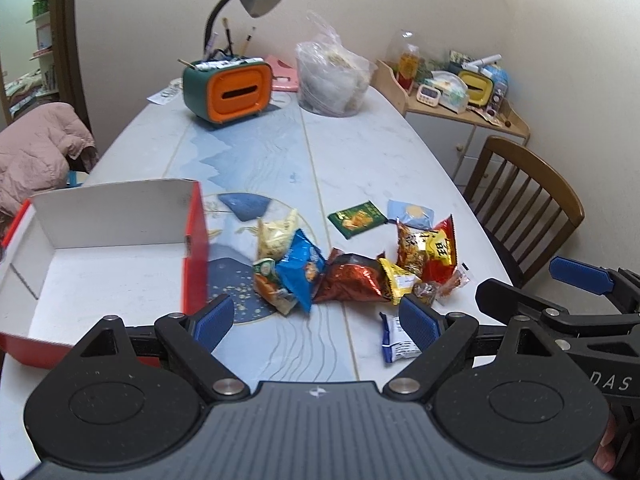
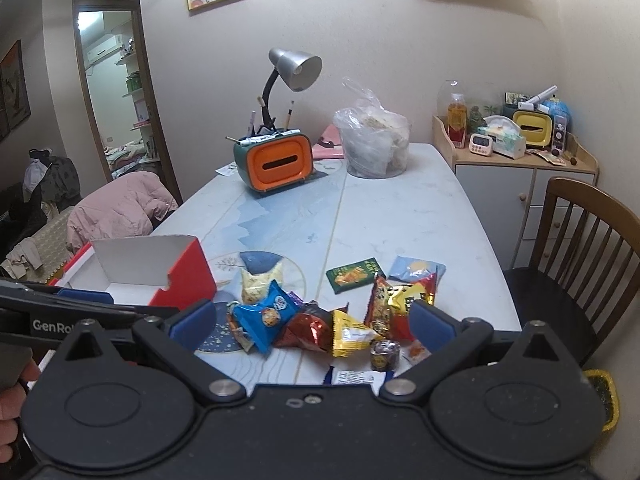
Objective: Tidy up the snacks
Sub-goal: 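Grasp the white-blue wrapped pastry with the right tool while the left tool approaches the small orange candy, then lift the pastry with the right tool while the left tool grasps the orange candy, then carry both snacks over the red-white box and open both tools to drop them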
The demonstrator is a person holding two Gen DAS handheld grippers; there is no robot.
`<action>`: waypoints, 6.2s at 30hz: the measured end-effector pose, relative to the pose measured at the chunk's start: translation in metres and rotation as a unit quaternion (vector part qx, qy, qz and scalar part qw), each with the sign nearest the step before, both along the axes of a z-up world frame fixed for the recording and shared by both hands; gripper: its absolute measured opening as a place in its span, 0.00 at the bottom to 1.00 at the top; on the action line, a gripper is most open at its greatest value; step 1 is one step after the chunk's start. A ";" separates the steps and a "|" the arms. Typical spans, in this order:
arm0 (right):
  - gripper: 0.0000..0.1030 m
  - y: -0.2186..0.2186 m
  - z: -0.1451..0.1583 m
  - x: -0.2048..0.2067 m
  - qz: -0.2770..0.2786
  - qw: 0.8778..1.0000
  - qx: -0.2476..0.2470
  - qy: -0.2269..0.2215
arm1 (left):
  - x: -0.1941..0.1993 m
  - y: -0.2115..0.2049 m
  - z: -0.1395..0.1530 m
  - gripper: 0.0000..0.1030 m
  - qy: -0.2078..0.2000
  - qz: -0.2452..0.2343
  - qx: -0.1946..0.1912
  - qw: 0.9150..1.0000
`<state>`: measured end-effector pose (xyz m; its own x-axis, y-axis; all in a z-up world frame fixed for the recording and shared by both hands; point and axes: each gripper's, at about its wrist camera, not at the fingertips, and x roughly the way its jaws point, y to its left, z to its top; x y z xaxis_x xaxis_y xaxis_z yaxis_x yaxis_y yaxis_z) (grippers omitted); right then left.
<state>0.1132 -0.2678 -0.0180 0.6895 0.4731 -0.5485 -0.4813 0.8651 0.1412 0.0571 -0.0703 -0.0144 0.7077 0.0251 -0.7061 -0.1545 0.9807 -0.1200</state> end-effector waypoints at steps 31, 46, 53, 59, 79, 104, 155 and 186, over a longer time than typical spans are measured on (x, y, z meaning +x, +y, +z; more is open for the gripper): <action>0.90 0.006 -0.125 0.068 0.090 0.983 -0.122 0.105 | 0.108 -0.044 -0.065 0.87 0.059 -0.054 0.007 0.997; 0.88 0.029 -0.155 0.079 0.105 0.979 -0.149 0.097 | 0.123 -0.077 -0.077 0.77 0.048 -0.125 0.059 0.989; 0.85 0.035 -0.159 0.075 0.113 0.977 -0.155 0.091 | 0.123 -0.075 -0.076 0.76 0.046 -0.142 0.059 0.987; 0.72 0.030 -0.159 0.071 0.119 0.978 -0.152 0.081 | 0.123 -0.084 -0.081 0.74 0.054 -0.154 0.057 0.985; 0.58 -0.059 -0.148 0.066 0.087 0.980 -0.152 0.090 | 0.163 -0.163 -0.118 0.57 0.077 -0.217 0.087 0.969; 0.58 -0.070 -0.131 0.046 0.069 0.986 -0.130 0.074 | 0.147 -0.154 -0.098 0.19 0.065 -0.175 0.091 0.978; 0.58 0.227 -0.017 -0.016 0.262 0.960 -0.101 -0.006 | -0.012 0.202 -0.004 0.19 0.069 0.076 0.027 0.994; 0.58 0.348 -0.100 0.018 0.270 0.931 -0.201 0.140 | 0.050 0.281 -0.096 0.19 0.223 0.025 0.048 0.973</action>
